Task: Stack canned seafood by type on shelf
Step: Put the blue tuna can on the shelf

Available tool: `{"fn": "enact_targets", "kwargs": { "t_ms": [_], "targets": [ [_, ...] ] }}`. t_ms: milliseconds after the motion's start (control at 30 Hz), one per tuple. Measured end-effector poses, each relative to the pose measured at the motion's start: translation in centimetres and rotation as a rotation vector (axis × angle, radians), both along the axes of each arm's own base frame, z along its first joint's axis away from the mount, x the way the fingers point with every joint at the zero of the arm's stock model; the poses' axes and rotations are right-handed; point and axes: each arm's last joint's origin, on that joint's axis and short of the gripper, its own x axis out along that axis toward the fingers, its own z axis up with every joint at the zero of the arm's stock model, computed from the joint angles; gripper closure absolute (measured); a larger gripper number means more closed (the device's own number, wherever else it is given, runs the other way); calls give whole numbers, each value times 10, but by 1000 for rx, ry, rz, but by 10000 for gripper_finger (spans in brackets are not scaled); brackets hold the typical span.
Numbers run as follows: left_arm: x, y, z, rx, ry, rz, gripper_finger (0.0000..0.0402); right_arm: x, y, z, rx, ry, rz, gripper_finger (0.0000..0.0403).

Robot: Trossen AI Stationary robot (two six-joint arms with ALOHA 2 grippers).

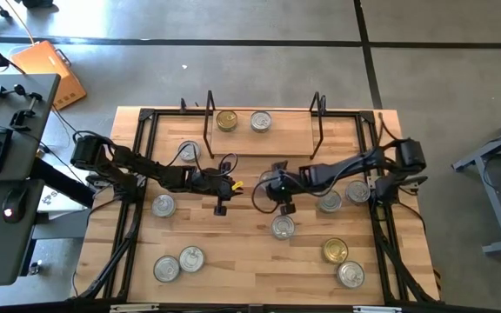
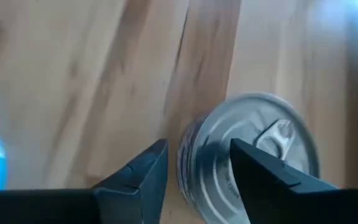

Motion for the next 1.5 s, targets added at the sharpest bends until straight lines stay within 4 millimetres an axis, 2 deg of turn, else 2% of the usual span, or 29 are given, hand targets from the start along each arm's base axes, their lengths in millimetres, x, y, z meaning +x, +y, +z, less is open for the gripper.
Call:
{"fn": "enact_targets", "kwargs": {
  "t_ms": [100, 267, 333, 467, 700, 1033, 1500],
  "targets": [
    [0, 0, 0, 0, 1, 0, 360, 4, 2, -8, -23, 6, -4, 266],
    [0, 0, 0, 0, 0, 1, 360, 6, 6, -23, -81, 40, -46, 372],
    [0, 0, 0, 0, 1, 1, 360, 9, 6, -28, -92, 39, -52, 392],
    [0, 0, 0, 0, 1, 0, 360, 12, 5, -34, -121, 19, -96, 390],
    [0, 0, -1, 0, 5, 0, 360, 10, 12, -31, -179, -9, -120, 401],
    [0, 0, -1, 0, 5, 0, 360, -1, 31, -13, -287, -22, -127, 403],
    [0, 0, -1, 0, 5, 0, 360, -7, 35, 11, -360, -87, -188, 402]
  ]
}}
